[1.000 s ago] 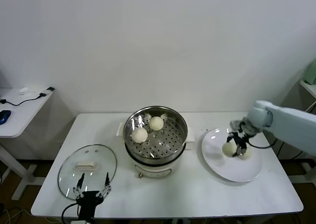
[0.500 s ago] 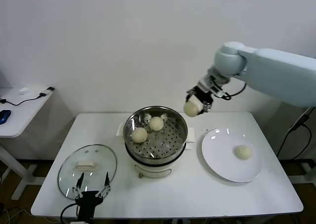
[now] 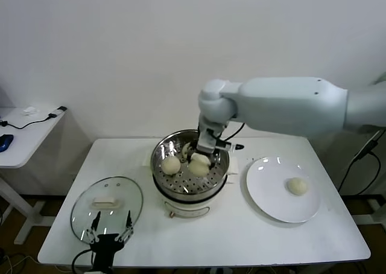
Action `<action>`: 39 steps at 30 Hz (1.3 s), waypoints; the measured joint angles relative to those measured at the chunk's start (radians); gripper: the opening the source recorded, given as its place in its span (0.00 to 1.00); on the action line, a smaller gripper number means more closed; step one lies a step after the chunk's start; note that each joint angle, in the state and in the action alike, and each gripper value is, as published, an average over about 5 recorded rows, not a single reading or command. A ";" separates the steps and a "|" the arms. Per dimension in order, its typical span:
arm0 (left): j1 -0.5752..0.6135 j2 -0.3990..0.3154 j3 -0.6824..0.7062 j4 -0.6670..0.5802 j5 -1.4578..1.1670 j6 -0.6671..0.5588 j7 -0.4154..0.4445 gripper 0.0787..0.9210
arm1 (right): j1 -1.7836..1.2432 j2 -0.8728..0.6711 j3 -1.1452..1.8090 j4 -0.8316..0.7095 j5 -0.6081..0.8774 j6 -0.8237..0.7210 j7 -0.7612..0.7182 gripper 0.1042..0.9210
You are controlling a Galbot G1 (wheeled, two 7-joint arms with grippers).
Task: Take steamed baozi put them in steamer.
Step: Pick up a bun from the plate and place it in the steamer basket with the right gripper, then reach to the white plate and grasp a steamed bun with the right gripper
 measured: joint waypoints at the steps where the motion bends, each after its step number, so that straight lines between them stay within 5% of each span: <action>1: 0.000 0.000 -0.001 0.001 0.000 0.000 0.000 0.88 | -0.008 0.011 -0.004 -0.004 -0.006 0.006 0.002 0.71; 15: -0.002 0.000 -0.003 0.009 -0.002 -0.001 -0.002 0.88 | -0.115 0.113 -0.023 -0.090 -0.070 0.061 0.032 0.72; 24: 0.004 0.000 -0.003 0.006 -0.001 -0.003 -0.004 0.88 | -0.125 0.122 -0.011 -0.113 -0.081 0.098 0.041 0.88; 39: 0.005 -0.004 0.004 0.001 0.006 -0.010 -0.004 0.88 | 0.026 -0.065 -0.015 -0.161 0.077 0.083 -0.024 0.88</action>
